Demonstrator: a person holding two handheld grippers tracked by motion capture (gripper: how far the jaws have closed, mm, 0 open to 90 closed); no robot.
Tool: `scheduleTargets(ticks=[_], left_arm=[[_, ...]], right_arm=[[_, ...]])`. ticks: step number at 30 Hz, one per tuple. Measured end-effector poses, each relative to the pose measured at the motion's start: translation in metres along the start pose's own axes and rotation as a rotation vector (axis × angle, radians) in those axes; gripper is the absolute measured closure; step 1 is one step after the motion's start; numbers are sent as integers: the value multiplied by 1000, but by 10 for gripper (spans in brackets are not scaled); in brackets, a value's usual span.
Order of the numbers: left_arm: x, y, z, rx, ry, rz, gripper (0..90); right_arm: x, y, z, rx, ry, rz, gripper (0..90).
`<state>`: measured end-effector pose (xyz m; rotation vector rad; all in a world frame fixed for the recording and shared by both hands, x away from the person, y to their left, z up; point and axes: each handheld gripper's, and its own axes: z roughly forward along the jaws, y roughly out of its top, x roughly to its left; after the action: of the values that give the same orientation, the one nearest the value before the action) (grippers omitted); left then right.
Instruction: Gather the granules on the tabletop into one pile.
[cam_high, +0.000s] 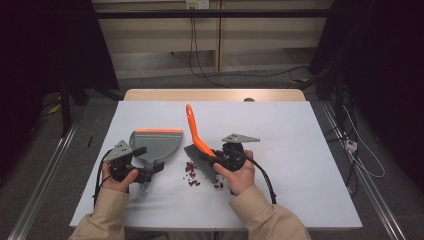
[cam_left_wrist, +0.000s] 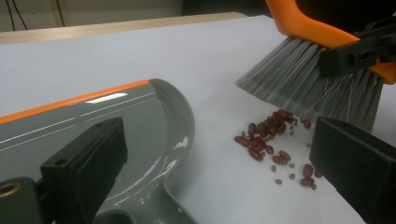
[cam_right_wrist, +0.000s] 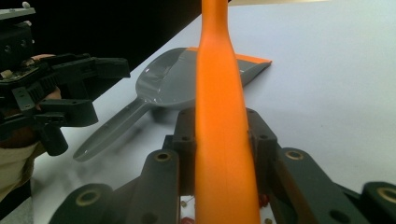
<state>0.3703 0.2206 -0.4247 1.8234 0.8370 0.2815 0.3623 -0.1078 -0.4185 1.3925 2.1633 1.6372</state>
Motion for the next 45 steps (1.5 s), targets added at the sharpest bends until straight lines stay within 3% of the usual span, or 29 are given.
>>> scheduleTargets(ticks=[12, 21, 23, 25, 27, 31, 38, 45], left_arm=[[0, 0, 0, 4, 2, 0, 39], [1, 0, -1, 1, 2, -1, 39], [1, 0, -1, 1, 1, -2, 39], [1, 0, -1, -1, 2, -1, 39], [1, 0, -1, -3, 2, -2, 39], [1, 1, -2, -5, 2, -2, 39], [1, 1, -2, -5, 5, 1, 39], [1, 1, -2, -9, 6, -1, 40]], right_arm=[[14, -6, 15, 27, 41, 33, 714], [29, -18, 38, 84, 60, 75, 714], [26, -22, 45, 101, 48, 101, 714], [25, -24, 49, 113, 1, 92, 714], [21, -23, 50, 122, -18, 122, 714], [17, -22, 49, 140, -56, 130, 711], [11, -24, 44, 148, -84, 157, 708], [6, -23, 38, 147, -113, 141, 707]])
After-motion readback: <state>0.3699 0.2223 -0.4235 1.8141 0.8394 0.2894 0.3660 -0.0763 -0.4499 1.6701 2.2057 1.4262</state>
